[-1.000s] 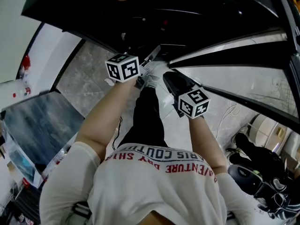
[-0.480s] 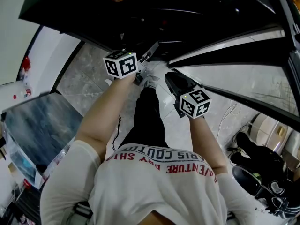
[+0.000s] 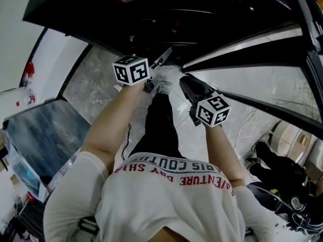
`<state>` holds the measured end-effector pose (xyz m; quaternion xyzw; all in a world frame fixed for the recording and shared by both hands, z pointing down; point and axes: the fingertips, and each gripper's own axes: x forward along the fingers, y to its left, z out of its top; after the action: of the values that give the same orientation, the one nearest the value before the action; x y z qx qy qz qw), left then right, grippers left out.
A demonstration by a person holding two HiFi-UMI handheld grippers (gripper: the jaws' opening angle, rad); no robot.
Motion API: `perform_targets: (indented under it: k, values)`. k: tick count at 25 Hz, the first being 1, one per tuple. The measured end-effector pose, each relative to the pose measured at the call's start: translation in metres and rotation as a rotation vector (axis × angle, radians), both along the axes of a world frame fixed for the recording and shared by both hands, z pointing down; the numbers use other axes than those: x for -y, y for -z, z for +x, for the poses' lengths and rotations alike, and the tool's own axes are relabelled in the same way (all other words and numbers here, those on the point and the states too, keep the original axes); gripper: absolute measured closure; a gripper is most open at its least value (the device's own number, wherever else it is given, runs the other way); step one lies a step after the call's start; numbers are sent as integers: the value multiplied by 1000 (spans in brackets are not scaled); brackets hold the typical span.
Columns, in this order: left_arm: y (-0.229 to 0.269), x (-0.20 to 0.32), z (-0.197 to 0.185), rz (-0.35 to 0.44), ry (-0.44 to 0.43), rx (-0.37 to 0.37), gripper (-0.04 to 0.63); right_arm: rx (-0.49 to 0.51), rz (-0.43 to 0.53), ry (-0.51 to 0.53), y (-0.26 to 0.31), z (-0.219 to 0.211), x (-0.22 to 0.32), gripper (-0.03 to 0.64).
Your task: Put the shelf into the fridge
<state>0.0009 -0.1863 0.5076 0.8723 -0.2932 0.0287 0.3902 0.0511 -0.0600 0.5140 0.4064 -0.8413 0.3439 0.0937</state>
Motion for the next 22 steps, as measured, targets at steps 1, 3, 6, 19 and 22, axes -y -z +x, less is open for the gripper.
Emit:
perform_targets:
  k: [1, 3, 6, 19, 22]
  values:
    - [0, -5, -1, -8, -6, 0, 408, 5, 7, -4, 5, 1, 1, 576]
    - [3, -17, -1, -18, -29, 3, 408, 13, 20, -8, 16, 3, 2, 577]
    - [16, -37, 3, -17, -74, 15, 410, 23, 44, -6, 37, 8, 3, 577]
    - [119, -116, 4, 36, -212, -32, 549, 87, 153, 38, 141, 3, -3, 588]
    - [143, -126, 1, 60, -218, -39, 552, 103, 184, 65, 166, 0, -6, 589]
